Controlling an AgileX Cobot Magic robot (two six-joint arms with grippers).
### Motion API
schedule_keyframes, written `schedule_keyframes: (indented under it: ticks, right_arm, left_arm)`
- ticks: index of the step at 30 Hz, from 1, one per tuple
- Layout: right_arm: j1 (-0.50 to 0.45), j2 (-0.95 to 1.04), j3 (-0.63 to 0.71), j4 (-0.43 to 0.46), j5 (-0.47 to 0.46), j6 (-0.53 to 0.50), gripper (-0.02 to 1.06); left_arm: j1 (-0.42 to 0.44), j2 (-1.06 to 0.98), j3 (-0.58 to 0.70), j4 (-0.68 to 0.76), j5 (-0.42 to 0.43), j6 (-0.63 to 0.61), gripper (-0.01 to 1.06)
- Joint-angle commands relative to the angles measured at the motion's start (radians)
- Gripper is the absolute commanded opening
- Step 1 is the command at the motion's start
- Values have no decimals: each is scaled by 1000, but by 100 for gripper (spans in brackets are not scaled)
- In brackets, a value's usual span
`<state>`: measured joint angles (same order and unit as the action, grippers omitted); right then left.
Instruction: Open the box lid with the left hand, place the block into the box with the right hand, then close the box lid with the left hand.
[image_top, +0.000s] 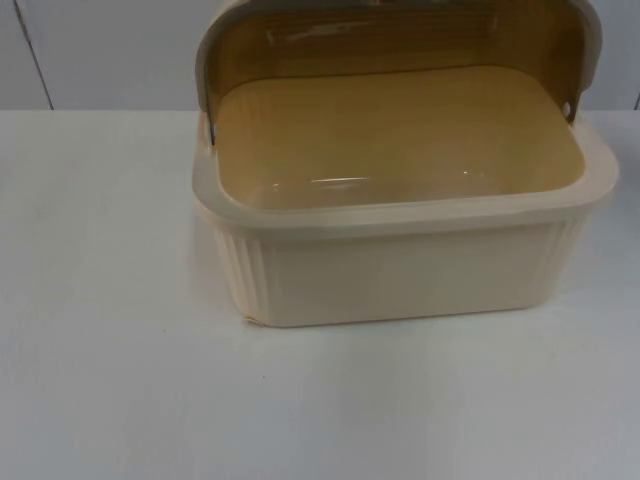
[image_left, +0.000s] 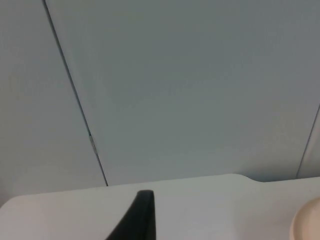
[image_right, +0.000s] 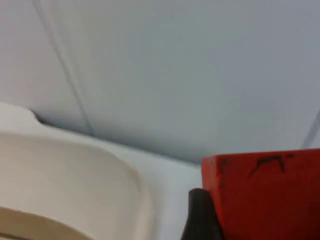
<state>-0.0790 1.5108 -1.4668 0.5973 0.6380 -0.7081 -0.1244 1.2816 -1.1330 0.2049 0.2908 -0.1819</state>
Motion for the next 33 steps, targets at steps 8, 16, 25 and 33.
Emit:
schedule_keyframes:
  ticks: [8, 16, 25, 33]
  right_arm:
    - [240, -232, -1, -8, 0, 80, 2]
    - [549, -322, 218, -213, -313, 226, 2]
    - [662, -284, 509, -226, -684, 256, 2]
    - [662, -102, 581, -229, -760, 256, 2]
  left_arm:
    - [-4, -3, 0, 4, -17, -10, 104]
    - [-5, -3, 0, 4, -15, -10, 104]
    - [-5, -3, 0, -4, -9, -10, 104]
    - [-5, -3, 0, -4, -9, -10, 104]
